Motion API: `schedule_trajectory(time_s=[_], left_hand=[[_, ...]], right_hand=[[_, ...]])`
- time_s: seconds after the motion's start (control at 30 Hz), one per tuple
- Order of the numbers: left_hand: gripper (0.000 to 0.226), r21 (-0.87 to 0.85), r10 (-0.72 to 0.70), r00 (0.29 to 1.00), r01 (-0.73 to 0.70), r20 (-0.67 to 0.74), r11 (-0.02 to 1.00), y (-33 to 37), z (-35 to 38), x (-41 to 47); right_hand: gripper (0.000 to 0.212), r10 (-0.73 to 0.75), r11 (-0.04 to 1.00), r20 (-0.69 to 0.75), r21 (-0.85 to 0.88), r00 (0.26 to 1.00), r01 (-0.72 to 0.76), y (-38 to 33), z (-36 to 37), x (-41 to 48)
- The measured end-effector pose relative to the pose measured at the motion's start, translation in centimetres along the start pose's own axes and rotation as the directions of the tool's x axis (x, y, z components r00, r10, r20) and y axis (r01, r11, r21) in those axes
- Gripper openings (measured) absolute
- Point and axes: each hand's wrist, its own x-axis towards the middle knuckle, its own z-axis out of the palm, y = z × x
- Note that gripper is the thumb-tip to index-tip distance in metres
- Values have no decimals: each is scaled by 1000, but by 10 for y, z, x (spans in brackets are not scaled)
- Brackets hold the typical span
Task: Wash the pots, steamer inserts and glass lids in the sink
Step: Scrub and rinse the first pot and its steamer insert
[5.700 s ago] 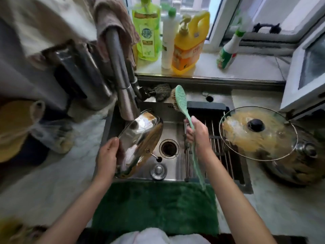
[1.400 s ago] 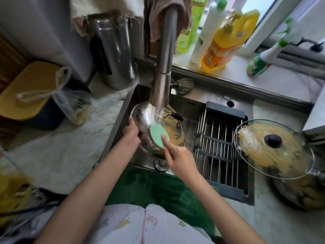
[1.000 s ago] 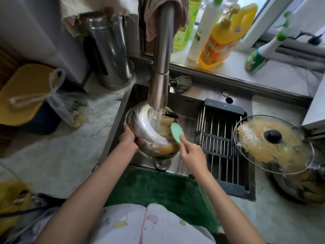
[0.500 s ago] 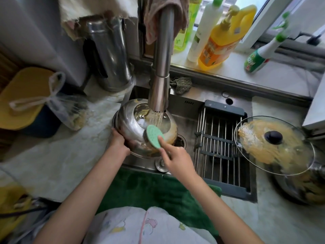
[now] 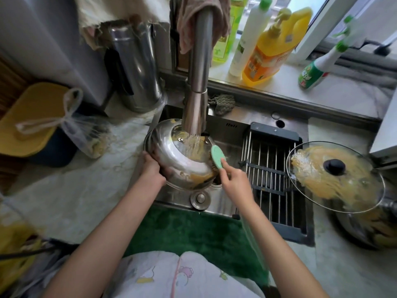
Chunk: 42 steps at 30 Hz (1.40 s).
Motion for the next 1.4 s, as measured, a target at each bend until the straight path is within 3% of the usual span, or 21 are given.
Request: schedule_trajectory(time_s=[0.07,0.13,0.23,0.3,0.4,0.53,0.63,0.7,0.77,0.83,0.9,1.07,1.13,1.2,1.27,1.37,1.4], left_hand=[[70,18,48,999,-48,-13,999,1,4,-2],[75,7,67,998,-67,-11,998,0,4,10],[88,50,47,999,-48,16,998,-6,2,27],[76,139,58,997,-65,53,988,-6,13,11],[47,245,112,989,-132,93,960,-8,34,-4],[45,266,112,983,-148,146,952,-8,51,-12],[58,287,68,993,-93,96,953,0,52,17],[61,297,46,998,-57,44,953,2,51,34],[54,291,52,998,-60,36,955,2,55,23],[46,297,103,993,-115,56,948,0,60,5],[40,311,112,991,-130,75,942,-1,60,4],[59,346,-2,1000,-1,9,938,6,54,48],[48,360,-7,1000,-3,25,933,12,58,34],[53,418,8,999,-29,53,908,17,64,23],[55,463,19,993,-70,116,884,21,66,24],[51,538,11,990,-85,140,839,21,64,30],[44,561,20,989,-99,146,822,20,65,29]], right_hand=[[40,-137,987,65,93,988,130,-14,16,-19],[41,-250,968,100,41,963,247,-13,19,-35],[39,-106,994,-2,-3,994,106,7,2,-18],[38,-87,996,-16,9,996,87,7,-2,-9],[38,-268,962,-11,49,963,268,-18,9,-6],[41,-449,882,-59,-191,891,432,-17,16,-1],[44,-598,746,52,-329,800,579,30,21,-19],[45,-615,713,81,-368,784,597,50,22,-27],[44,-586,742,15,-390,810,545,41,25,-16],[43,-474,839,-73,-341,878,425,20,32,0],[44,-437,876,-46,-248,898,413,9,37,5],[48,-580,741,127,-330,805,585,61,22,-13],[50,-547,692,261,-394,796,605,72,12,-14],[63,-359,797,332,-376,872,472,65,4,-11],[66,-192,960,207,-162,959,228,49,-1,-1],[20,-24,995,-20,96,1000,25,23,-4,34],[22,24,994,-23,110,999,-21,16,-1,50]])
